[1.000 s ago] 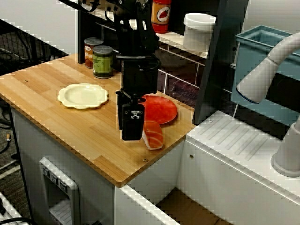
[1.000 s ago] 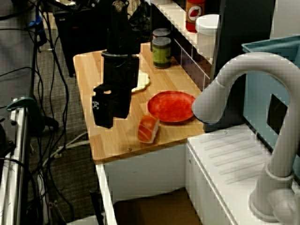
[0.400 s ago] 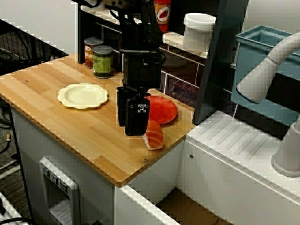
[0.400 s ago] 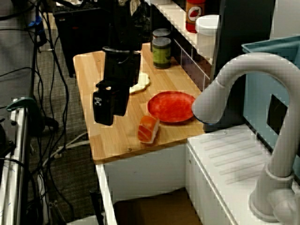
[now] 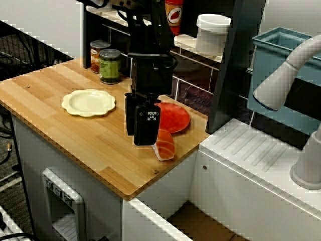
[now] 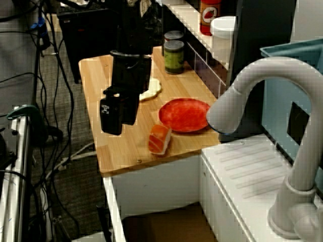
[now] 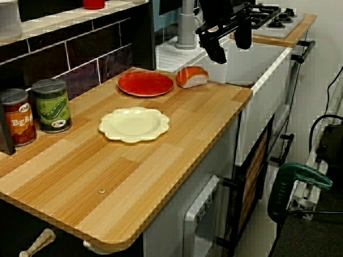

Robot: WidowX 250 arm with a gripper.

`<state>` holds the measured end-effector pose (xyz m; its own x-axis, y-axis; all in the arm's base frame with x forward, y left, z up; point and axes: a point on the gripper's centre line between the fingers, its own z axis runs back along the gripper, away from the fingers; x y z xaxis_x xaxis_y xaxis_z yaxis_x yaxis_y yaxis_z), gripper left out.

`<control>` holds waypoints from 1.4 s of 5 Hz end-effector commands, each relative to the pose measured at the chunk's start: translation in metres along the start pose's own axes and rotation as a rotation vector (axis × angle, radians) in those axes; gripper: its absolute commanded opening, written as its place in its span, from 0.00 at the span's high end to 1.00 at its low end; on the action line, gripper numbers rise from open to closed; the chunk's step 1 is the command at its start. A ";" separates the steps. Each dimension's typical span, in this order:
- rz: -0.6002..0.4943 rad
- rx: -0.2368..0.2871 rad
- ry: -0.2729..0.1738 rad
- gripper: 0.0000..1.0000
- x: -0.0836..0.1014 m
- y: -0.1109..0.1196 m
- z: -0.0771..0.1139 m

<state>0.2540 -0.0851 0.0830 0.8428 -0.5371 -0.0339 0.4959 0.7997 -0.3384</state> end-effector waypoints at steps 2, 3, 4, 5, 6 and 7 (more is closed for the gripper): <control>0.311 0.331 -0.077 0.00 0.007 0.002 0.020; 0.371 0.368 -0.096 0.00 0.008 0.002 0.020; 0.479 0.412 -0.146 0.00 0.010 0.003 0.021; 0.586 0.436 -0.202 0.00 0.009 0.007 0.022; 0.665 0.424 -0.267 0.00 0.012 0.015 0.018; 0.705 0.420 -0.316 0.00 0.018 0.018 0.014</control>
<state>0.2811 -0.0775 0.0791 0.9758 0.1693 0.1382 -0.1785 0.9823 0.0570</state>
